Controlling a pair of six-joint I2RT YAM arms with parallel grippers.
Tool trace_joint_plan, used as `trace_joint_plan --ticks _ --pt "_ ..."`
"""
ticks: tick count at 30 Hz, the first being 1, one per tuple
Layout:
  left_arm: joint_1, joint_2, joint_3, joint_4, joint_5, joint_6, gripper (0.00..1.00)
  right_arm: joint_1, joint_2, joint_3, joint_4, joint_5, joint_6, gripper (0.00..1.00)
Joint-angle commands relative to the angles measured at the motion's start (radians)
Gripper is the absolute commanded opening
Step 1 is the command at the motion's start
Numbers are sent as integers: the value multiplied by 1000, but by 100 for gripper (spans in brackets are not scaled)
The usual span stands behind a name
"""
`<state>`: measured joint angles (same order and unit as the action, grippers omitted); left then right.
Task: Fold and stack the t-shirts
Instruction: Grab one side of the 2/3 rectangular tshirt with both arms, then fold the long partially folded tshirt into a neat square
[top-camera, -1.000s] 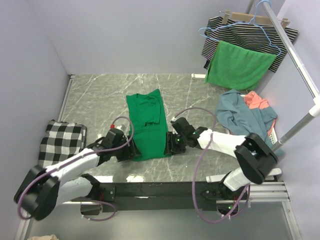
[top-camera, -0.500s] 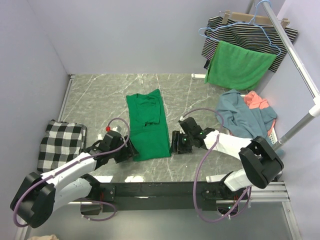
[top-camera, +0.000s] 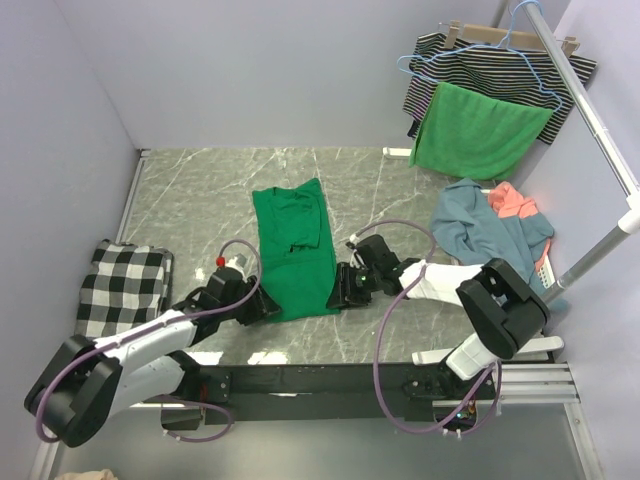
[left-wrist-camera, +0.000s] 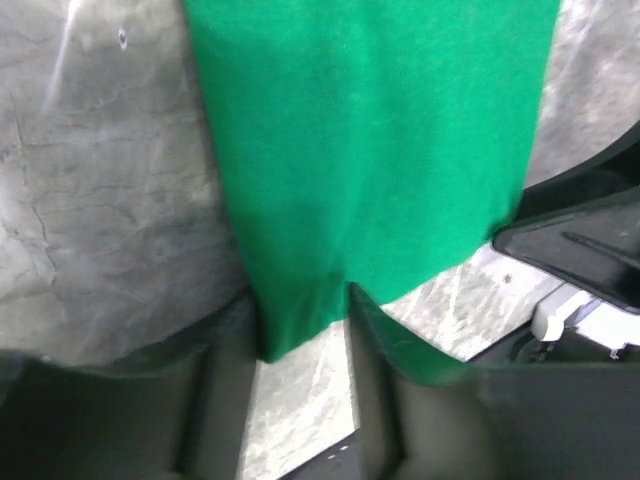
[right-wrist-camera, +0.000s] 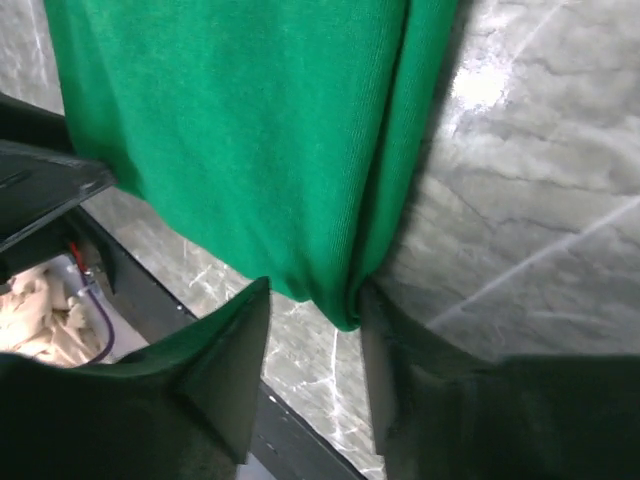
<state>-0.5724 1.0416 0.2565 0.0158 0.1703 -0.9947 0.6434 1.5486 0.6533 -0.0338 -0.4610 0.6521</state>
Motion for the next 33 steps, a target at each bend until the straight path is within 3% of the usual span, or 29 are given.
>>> trace_joint_plan --ticks 1,2,4,5,6,24,33 --pt "-23 57 -43 -85 -14 5 36 -1 47 -26 11 8 1 31" --pt "-26 60 -40 -88 -18 4 23 -2 41 -27 11 8 0 19" --pt "-30 57 -30 -109 -25 7 11 -2 31 -30 9 13 -5 0" --pt "-35 52 -13 -120 -31 8 2 -2 18 -32 8 15 -8 0" --pt "-37 48 -5 -144 -37 11 1 -1 7 -38 8 10 -12 0" --pt "-156 -227 98 -445 -61 -113 1 73 -347 -81 -169 16 -60 0" --pt "-169 -152 363 -603 -244 -41 1 78 -418 75 -284 129 -126 0"
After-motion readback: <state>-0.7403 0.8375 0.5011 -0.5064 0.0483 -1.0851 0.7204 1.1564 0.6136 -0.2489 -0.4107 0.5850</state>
